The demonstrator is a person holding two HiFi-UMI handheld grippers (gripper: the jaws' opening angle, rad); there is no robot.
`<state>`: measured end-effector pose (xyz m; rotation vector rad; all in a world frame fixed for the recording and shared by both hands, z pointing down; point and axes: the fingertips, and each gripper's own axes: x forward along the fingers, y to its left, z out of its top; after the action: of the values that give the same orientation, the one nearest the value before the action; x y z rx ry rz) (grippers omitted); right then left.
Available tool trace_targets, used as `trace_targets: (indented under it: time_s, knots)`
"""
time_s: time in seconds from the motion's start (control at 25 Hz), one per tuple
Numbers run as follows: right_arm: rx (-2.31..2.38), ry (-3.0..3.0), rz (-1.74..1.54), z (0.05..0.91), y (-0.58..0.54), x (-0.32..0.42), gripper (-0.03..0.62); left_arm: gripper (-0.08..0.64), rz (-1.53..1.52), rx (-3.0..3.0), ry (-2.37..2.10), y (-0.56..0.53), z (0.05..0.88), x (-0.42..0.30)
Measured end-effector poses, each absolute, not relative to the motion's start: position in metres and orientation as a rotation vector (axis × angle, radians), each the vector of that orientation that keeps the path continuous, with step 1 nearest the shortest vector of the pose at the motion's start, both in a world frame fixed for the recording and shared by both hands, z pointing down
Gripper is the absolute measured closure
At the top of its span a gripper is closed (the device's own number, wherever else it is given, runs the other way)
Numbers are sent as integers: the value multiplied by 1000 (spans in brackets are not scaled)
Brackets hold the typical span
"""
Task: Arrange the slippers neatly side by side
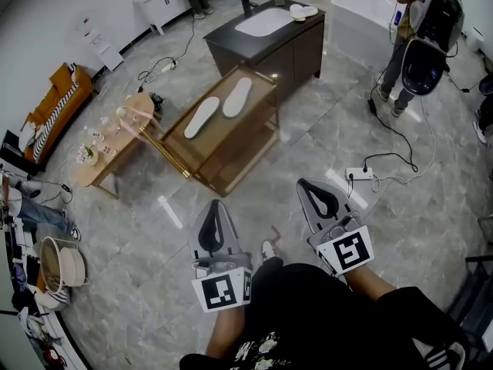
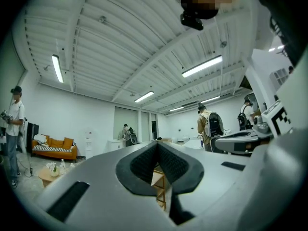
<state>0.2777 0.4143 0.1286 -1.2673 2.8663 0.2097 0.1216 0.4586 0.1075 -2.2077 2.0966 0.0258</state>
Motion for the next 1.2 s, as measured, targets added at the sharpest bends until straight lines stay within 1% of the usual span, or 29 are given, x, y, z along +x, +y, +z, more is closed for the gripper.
trace_targets:
  time_s: [0.52, 1.2]
  knots:
    - [-1253, 2852, 172, 126, 369, 232, 595, 558, -61, -2215, 2065, 413, 116, 86]
    - [-1357, 2848, 148, 144, 346, 196, 595, 558, -22, -2271, 2023, 383, 129, 41]
